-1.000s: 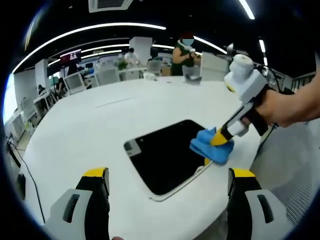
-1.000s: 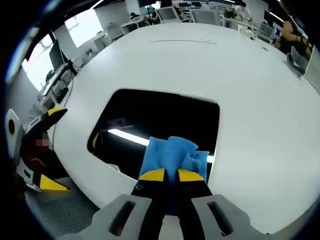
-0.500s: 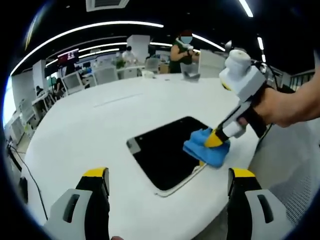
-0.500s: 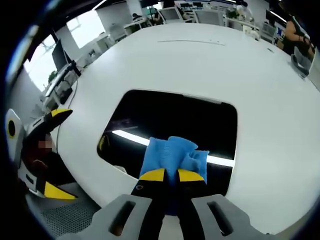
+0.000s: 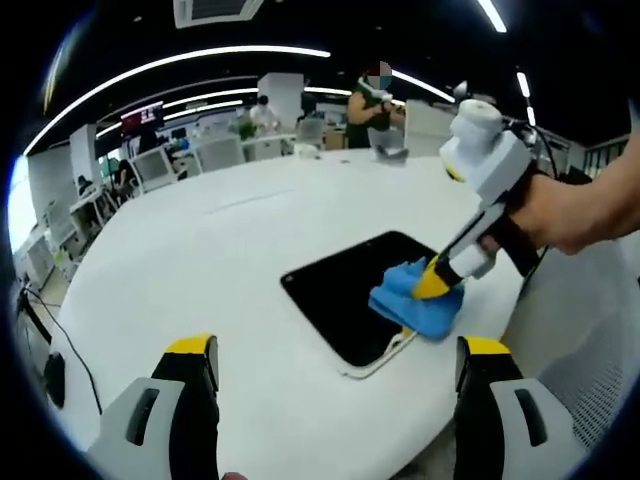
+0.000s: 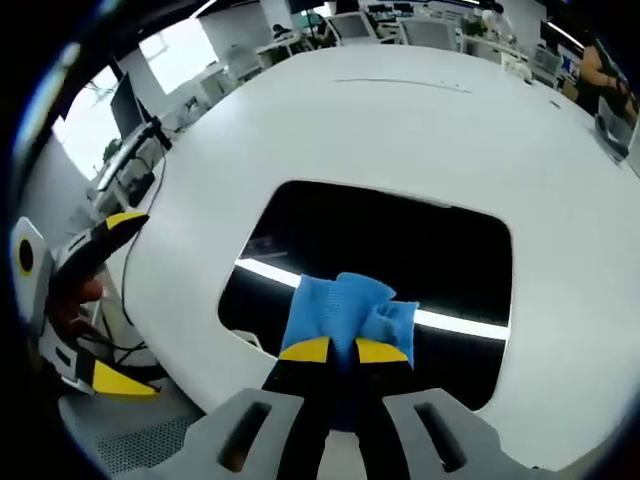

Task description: Wipe the mirror surface with the cleaning cloth until all visible marks leave the cleaned area.

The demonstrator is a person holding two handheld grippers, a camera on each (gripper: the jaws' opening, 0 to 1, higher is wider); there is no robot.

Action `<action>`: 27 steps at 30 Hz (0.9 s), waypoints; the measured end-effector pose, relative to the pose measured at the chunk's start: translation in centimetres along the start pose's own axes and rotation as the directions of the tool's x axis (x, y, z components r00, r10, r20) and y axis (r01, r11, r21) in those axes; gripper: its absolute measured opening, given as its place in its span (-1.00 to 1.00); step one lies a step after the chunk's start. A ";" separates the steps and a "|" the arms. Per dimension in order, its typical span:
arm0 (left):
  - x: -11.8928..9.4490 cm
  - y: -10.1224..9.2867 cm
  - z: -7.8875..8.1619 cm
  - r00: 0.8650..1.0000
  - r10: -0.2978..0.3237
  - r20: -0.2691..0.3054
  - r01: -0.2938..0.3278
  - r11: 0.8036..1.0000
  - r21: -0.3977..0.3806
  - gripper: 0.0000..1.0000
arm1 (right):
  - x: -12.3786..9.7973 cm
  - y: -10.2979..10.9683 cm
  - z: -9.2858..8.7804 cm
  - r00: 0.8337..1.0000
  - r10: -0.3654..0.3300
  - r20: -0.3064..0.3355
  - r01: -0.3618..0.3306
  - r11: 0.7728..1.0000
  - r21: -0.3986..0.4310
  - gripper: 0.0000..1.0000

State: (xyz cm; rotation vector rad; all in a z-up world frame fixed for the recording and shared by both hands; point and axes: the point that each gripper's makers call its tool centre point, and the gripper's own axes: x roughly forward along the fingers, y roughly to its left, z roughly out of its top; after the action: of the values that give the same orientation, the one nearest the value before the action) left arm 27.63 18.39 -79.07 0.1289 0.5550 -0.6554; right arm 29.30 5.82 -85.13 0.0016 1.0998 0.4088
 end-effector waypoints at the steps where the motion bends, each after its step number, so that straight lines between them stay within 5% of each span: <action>1: 0.0 0.0 0.0 1.000 0.004 0.001 -0.004 1.000 0.003 0.99 | 0.1 0.0 0.1 1.000 0.001 0.000 -0.001 1.000 0.000 -0.95; 13: -0.1 0.2 0.7 1.000 0.008 0.018 -0.008 1.000 0.004 0.99 | 0.8 2.7 0.5 0.999 0.032 -0.005 -0.032 0.998 -0.059 -0.96; 20: -0.4 0.6 -1.0 1.000 0.003 -0.012 -0.003 1.000 0.003 0.99 | 1.3 4.0 0.8 0.999 0.047 -0.010 -0.048 0.996 -0.076 -0.96; 27: -0.6 1.3 -0.9 1.000 0.020 -0.001 -0.020 1.000 -0.014 0.99 | 1.6 5.1 1.0 0.997 0.074 -0.014 -0.075 0.993 -0.092 -0.96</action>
State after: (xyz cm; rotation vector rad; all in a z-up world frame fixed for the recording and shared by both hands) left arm 27.62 20.01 -79.58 0.1215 0.5587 -0.6314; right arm 29.12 11.26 -84.99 -0.0416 1.0930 0.5269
